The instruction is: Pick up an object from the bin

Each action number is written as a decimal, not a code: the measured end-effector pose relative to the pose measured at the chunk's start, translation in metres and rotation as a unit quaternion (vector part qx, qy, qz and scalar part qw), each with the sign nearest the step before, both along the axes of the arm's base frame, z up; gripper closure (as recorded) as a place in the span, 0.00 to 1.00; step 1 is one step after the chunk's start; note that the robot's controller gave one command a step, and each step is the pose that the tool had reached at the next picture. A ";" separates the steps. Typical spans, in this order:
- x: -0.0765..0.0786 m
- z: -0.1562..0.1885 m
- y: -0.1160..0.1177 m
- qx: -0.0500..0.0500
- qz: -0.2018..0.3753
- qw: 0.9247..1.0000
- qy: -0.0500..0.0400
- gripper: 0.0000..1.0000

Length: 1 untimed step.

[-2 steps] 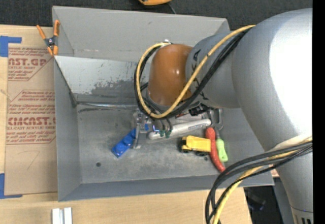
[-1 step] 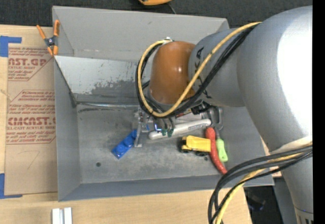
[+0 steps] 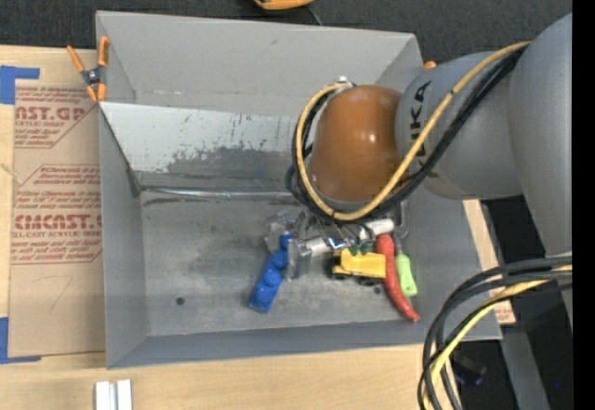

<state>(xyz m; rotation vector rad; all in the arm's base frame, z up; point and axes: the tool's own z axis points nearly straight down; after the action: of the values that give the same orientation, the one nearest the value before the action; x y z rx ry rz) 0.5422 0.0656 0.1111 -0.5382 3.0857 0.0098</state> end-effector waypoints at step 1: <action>0.023 -0.013 0.020 0.002 -0.185 0.983 0.001 1.00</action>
Offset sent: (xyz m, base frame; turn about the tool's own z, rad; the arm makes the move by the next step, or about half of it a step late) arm -0.0055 -0.0053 0.1035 0.0580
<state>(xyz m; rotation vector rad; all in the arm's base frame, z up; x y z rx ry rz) 0.5649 0.0858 0.0985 0.0433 3.1321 0.0137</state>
